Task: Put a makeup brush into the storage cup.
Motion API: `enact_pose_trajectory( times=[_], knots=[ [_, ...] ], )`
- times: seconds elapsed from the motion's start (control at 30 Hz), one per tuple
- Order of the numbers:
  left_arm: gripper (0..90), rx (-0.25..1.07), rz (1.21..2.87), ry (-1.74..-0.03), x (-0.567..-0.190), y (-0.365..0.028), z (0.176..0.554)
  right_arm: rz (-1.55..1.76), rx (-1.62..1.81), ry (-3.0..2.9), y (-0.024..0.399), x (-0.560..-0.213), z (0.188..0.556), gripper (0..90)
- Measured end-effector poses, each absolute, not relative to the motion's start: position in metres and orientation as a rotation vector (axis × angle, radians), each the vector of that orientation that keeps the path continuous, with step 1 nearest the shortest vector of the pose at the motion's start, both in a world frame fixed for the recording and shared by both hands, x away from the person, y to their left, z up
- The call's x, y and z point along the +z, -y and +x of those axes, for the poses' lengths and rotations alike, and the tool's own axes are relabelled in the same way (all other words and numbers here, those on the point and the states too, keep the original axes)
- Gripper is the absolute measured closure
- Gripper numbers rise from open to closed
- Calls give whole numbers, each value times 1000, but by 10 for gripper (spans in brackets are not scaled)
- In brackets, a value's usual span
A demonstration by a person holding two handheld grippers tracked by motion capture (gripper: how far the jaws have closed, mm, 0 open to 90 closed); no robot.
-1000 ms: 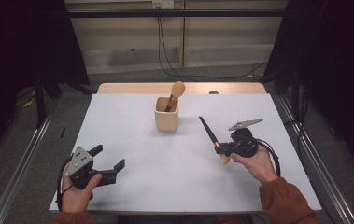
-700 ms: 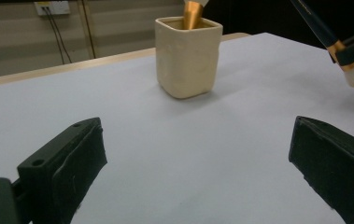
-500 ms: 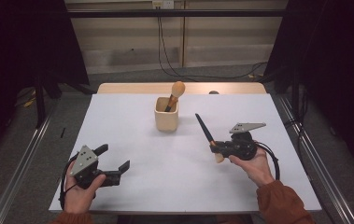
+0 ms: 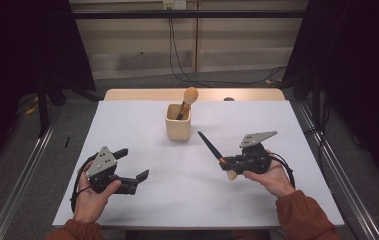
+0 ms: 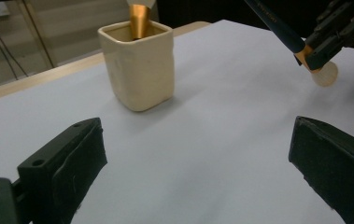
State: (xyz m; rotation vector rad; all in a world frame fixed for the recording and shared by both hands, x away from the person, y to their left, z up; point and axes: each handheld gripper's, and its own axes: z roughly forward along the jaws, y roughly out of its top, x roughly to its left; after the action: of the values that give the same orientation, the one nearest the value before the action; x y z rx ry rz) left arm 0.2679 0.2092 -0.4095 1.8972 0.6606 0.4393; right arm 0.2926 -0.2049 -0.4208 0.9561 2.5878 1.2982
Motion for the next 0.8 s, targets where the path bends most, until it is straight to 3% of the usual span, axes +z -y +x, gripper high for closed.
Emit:
enact_pose_trajectory(
  times=[0.8],
  knots=[
    [35,251,2019,-487,-399,-175,277,630,1126,-2902,167,-407,292,744]
  ],
)
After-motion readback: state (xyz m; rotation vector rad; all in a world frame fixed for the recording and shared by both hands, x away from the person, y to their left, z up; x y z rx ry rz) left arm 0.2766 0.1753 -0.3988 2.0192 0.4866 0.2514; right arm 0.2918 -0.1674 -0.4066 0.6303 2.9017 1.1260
